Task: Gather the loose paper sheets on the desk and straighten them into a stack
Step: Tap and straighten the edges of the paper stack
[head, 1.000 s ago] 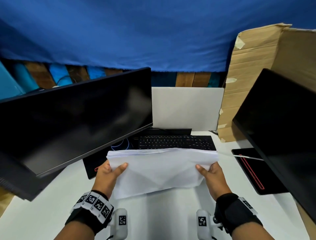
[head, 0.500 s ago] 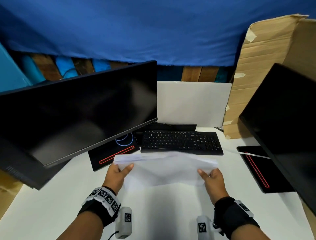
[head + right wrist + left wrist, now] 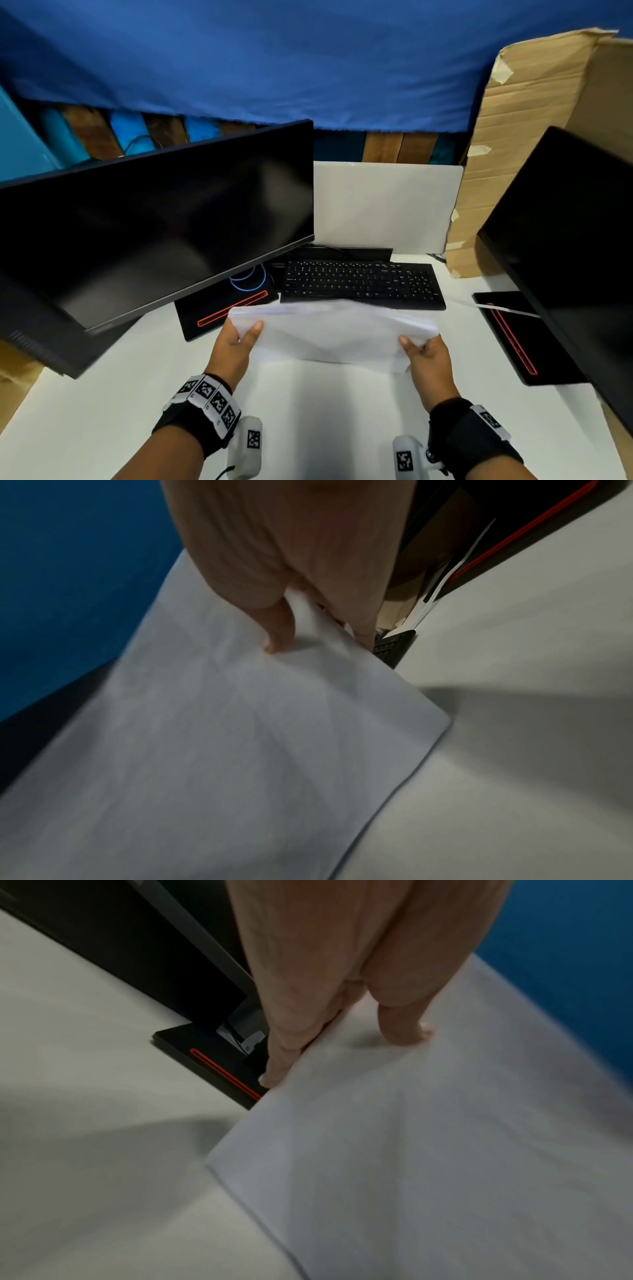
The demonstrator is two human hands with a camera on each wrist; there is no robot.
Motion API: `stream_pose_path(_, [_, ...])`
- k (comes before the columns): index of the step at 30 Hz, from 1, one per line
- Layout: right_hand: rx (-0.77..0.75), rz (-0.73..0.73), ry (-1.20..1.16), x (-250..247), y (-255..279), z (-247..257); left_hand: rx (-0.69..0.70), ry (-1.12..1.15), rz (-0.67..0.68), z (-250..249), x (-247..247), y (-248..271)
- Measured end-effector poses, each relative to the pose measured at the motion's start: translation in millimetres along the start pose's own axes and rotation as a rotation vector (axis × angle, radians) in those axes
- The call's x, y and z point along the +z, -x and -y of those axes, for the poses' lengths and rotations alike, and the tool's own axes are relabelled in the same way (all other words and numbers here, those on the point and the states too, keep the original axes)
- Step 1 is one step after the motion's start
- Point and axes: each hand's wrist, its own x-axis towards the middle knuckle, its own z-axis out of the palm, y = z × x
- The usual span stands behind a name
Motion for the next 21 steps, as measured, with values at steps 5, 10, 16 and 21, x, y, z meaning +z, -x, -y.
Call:
stream_pose_path(5, [-0.085, 0.037, -0.132, 2, 1, 19, 0.062, 0.013, -0.010, -20, 4, 0])
stream_pose_path(10, [-0.184, -0.006, 0.007, 2, 6, 9, 0.050, -0.045, -0.012, -6, -6, 0])
stream_pose_path(16, [-0.514, 0.007, 0.364, 6, 18, 10, 0.034, -0.082, -0.017, 4, -3, 7])
stream_pose_path(21, [-0.489, -0.079, 0.306, 8, 19, 4, 0.046, -0.091, -0.022, 11, -6, 1])
